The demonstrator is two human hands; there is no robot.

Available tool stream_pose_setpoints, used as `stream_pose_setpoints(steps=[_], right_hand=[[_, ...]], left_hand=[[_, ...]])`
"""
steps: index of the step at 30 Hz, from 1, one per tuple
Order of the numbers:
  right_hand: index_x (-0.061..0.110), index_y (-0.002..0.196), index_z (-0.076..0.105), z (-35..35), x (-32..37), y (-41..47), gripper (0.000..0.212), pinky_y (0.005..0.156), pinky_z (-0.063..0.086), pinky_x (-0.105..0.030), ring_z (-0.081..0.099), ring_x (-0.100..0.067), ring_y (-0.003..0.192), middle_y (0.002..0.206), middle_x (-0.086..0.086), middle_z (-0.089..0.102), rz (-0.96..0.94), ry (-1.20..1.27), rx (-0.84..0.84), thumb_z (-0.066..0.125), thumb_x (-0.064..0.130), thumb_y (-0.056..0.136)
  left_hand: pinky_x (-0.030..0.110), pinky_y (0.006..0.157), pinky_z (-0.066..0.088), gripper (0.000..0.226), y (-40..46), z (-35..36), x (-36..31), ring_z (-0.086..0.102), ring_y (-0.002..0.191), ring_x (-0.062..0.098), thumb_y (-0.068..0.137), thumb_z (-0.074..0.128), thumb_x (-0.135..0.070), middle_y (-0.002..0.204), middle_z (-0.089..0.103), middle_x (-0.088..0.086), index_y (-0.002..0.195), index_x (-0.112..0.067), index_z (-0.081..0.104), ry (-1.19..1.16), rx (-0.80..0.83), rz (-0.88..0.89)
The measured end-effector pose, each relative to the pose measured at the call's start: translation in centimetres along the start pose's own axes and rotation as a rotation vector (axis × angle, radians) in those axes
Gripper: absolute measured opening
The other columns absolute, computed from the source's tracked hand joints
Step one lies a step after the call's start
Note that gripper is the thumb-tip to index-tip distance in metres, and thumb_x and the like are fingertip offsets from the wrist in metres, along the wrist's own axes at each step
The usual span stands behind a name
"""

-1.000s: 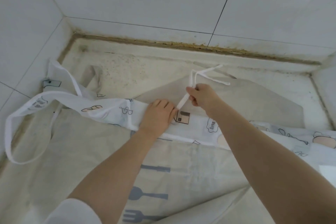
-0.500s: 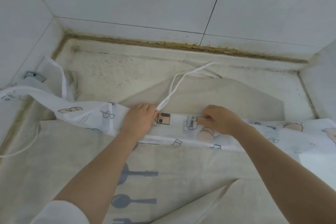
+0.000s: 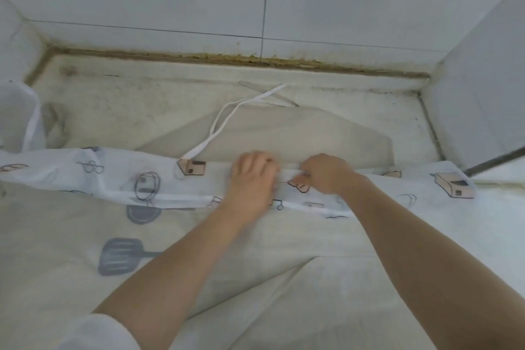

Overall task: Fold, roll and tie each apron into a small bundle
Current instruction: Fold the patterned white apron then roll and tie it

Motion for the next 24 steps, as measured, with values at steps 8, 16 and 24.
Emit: stream_pose_setpoints(steps=[8, 16, 24], right_hand=[[0.009, 0.112, 0.056, -0.6, -4.9, -2.6, 0.045, 0.085, 0.042, -0.035, 0.051, -0.027, 0.109, 0.116, -0.008, 0.050, 0.011, 0.019, -0.055, 0.052, 0.049, 0.091], [0.011, 0.078, 0.067, -0.5, -16.0, -9.2, 0.014, 0.087, 0.034, -0.023, 0.044, -0.012, 0.107, 0.113, 0.007, 0.043, -0.050, 0.269, 0.023, 0.075, 0.023, 0.076], [0.034, 0.070, 0.034, 0.9, -16.8, -10.7, 0.031, 0.059, 0.031, -0.023, 0.045, -0.017, 0.080, 0.074, 0.015, 0.041, -0.122, 0.249, 0.046, 0.047, 0.024, 0.097]], left_hand=[[0.032, 0.114, 0.011, 0.067, 1.1, 5.5, -4.1, 0.034, 0.130, 0.018, 0.084, 0.016, -0.055, 0.139, 0.042, 0.003, 0.123, -0.012, 0.049, -0.214, 0.171, -0.218], [0.032, 0.116, -0.004, 0.086, 1.0, 5.9, -4.7, 0.016, 0.140, 0.016, 0.075, -0.001, -0.060, 0.151, 0.023, -0.001, 0.145, -0.018, 0.027, 0.058, 0.302, -0.196], [0.049, 0.114, 0.005, 0.034, 4.2, 7.1, -7.5, 0.019, 0.138, 0.023, 0.083, 0.051, -0.018, 0.143, 0.034, -0.003, 0.116, -0.021, 0.057, -0.035, 0.315, -0.482]])
Point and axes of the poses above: each hand's wrist, its own y-axis towards the middle knuckle, its own z-axis out of the palm, x = y × z, the point moved 6 cm from there along y, towards the middle knuckle
